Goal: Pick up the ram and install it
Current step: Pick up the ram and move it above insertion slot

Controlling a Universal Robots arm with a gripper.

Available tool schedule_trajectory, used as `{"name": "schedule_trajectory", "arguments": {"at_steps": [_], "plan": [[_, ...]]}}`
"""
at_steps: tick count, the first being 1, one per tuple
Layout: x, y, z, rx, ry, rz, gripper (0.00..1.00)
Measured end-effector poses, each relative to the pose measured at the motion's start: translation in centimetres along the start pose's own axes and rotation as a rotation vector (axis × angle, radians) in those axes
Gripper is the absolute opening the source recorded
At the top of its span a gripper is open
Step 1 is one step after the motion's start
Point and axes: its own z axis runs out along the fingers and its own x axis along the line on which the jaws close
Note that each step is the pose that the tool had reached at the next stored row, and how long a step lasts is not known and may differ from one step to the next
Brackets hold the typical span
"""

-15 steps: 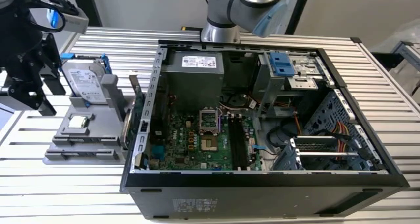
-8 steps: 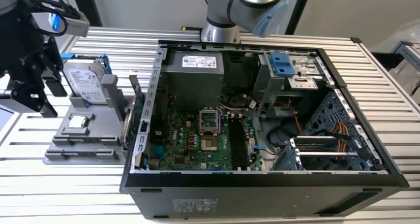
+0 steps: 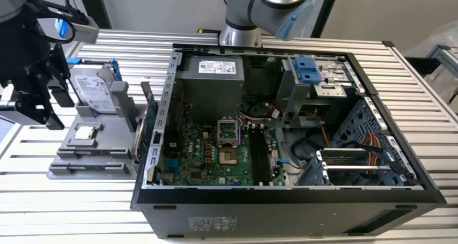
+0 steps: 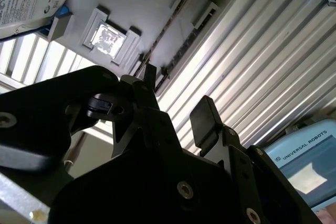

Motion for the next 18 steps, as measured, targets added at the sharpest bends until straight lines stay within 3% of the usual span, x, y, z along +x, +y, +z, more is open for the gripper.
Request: {"name": "schedule_trajectory", "arguments": {"at_steps": [18], "plan": [[0.01, -0.01, 1.41, 0.0, 0.0007, 0.002, 1.0]]}}
